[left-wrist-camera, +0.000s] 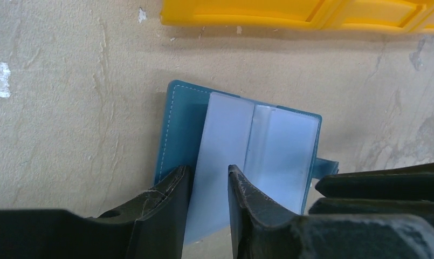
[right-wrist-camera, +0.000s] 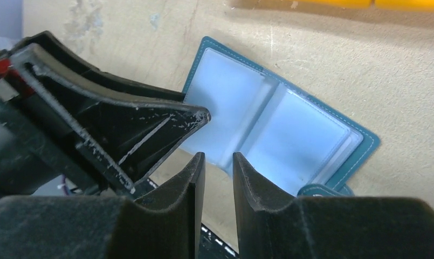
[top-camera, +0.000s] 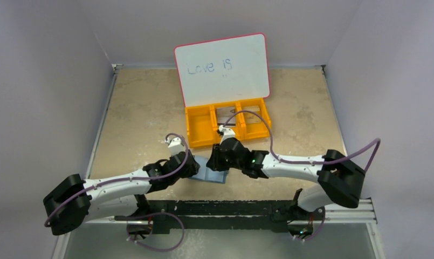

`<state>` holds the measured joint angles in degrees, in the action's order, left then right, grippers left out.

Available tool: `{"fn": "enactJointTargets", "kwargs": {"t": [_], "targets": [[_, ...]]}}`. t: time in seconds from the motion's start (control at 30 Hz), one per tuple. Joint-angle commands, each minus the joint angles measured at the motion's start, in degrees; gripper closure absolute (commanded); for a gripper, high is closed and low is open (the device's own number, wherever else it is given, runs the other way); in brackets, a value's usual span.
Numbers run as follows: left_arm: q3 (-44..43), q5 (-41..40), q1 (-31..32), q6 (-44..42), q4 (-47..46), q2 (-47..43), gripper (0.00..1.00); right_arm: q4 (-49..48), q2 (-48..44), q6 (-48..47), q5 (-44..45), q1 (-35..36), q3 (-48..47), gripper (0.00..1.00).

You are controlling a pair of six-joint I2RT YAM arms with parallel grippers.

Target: Take the credit cards out of the card holder

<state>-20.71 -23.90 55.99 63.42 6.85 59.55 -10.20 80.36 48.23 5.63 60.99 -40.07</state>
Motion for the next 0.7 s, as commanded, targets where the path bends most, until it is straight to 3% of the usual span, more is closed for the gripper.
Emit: {"fn": "enactJointTargets", "kwargs": {"t": [0.0, 0.2, 0.47, 0.67], "targets": [[0.09, 0.88, -0.18, -1.08, -2.59, -0.31, 0.7, 7.02, 3.87, 1.97, 5.09, 2.08, -5.91, 0.72], [0.47, 1.33, -0.12, -1.01, -3.42, 0.48, 0.82, 19.45, 8.66, 8.31, 14.29, 5.87, -11.56, 0.71], [1.22, 1.57, -0.16, -0.85, -3.95, 0.44, 1.0, 32.21, 8.13, 17.8, 20.68, 5.98, -10.7, 0.72], [0.95, 2.0, -0.16, -1.17, -3.99, 0.66, 1.0, 32.63, 7.35, 19.09, 20.77, 5.89, -9.02, 0.63]]}}
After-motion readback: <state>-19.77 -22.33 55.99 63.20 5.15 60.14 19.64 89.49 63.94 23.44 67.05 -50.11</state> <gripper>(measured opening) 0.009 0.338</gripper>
